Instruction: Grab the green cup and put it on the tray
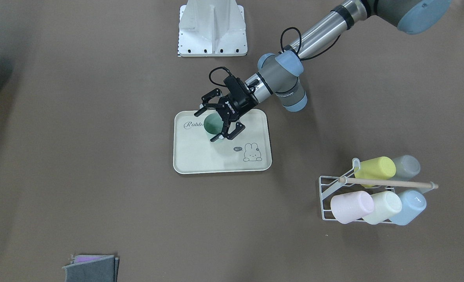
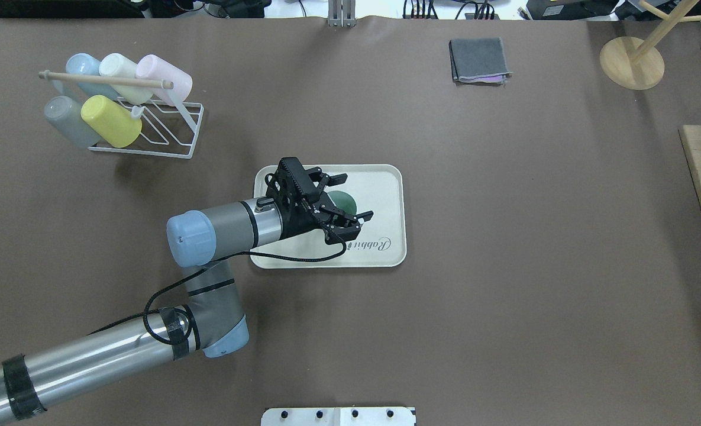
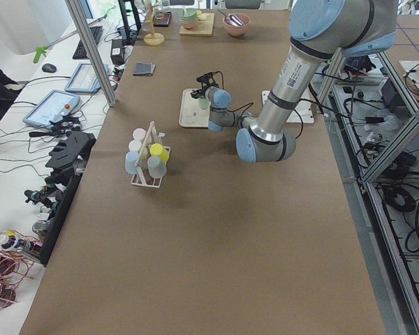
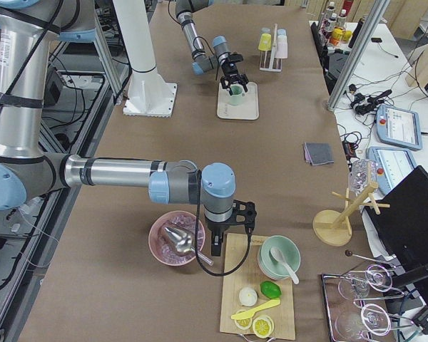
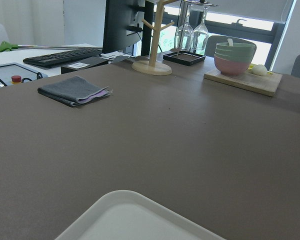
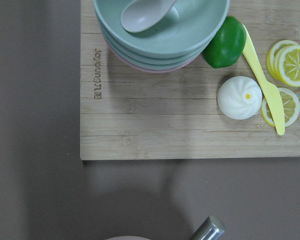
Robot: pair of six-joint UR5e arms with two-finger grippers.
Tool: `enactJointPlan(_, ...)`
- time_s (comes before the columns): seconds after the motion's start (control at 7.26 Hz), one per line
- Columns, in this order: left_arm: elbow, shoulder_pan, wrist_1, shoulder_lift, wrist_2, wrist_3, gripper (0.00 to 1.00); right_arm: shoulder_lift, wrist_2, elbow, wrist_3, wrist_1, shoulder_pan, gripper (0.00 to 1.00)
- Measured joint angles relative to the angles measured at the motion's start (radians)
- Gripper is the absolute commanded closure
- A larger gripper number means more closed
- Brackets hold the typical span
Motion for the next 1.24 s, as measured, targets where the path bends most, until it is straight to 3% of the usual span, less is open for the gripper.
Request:
enactJointPlan(0.28, -0.128, -0.004, 0.152, -0.023, -0.001, -0.001, 0.01, 0.001, -0.001, 0.001, 0.000, 0.000, 0.000, 0.00)
enactJointPlan(0.41, -0.202, -0.012, 0.316, -0.066, 0.003, 0.001, 0.01, 0.001, 0.000, 0.001, 0.000, 0.000, 0.000, 0.00)
enactJointPlan(0.83, -0.430, -0.123, 0.988, -0.170, 0.070, 0.012, 0.01, 0.005, 0.054, 0.000, 0.008, -0.001, 0.000, 0.00)
enactJointPlan(1.1, -0.539, -0.293, 1.334, -0.122, 0.040, 0.011, 0.01, 0.007, 0.091, 0.000, 0.015, -0.002, 0.000, 0.00)
enactJointPlan(1.24, -0.558, -0.409, 1.452, -0.074, -0.048, 0.009, 0.01, 0.007, 0.096, 0.000, 0.015, -0.002, 0.000, 0.00)
